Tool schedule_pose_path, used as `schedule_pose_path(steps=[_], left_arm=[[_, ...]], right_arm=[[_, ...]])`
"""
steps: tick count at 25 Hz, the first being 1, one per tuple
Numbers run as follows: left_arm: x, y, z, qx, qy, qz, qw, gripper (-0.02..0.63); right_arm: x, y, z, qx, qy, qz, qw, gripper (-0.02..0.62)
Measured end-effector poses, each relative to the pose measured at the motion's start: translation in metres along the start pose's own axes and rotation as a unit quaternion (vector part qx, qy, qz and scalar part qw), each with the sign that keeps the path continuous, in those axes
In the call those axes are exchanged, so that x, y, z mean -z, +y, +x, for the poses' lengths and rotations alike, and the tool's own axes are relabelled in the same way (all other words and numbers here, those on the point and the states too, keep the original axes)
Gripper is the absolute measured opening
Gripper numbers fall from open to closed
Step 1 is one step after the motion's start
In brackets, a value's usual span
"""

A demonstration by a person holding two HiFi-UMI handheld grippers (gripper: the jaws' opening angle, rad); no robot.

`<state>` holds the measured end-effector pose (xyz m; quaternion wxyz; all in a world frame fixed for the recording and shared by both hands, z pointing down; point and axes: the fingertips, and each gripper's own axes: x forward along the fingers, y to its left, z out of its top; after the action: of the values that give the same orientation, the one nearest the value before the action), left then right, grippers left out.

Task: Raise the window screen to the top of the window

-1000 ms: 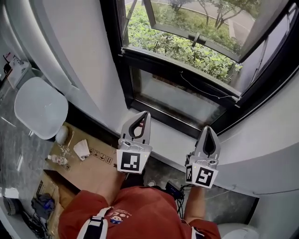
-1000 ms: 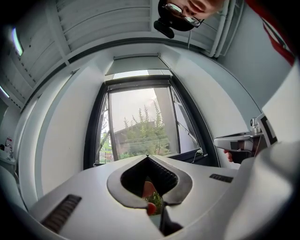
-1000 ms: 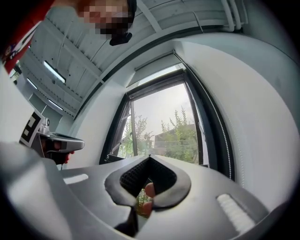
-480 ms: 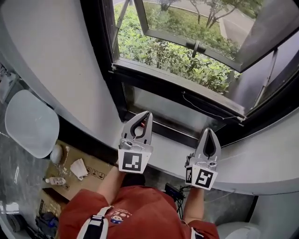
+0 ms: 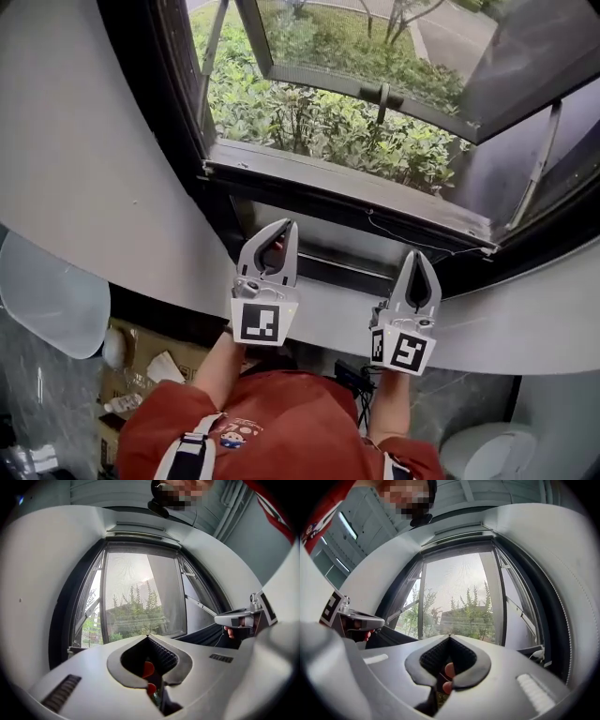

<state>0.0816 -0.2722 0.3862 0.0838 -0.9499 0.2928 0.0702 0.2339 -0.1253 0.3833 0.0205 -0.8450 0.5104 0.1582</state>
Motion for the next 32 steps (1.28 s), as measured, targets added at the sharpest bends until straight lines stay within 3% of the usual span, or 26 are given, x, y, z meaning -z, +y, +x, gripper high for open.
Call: schedule_pose_path(steps=[9,19,27,30,32], left_arm=[[0.009,-0.006,0.025,0.015,0.004,0.014,0.9998,0.005],[0.009,-0.017,0.037,0.003,0.01,0.023,0.9997,0.005],[0.017,-0.023,0.043,0.024,0.038,0.12,0.9918,0.006],[0.02,-0.025,0.046,0.038,0.036,0.173,0.9836,0.026],[0.026,-0.028,0.049,0.053,0.046,0.222,0.9725,0.065]], right_arm=[[0.01,-0.017,0.012,0.011,0.007,-0.01,1.0,0.009],[0.016,-0.038,0.017,0.005,0.004,-0.011,1.0,0.009],[0.03,-0.029,0.027,-0.049,0.045,-0.101,0.993,0.011],[0.035,-0.023,0.03,-0.068,0.071,-0.16,0.982,0.011],[0.043,-0.02,0.033,-0.085,0.099,-0.201,0.971,0.014]])
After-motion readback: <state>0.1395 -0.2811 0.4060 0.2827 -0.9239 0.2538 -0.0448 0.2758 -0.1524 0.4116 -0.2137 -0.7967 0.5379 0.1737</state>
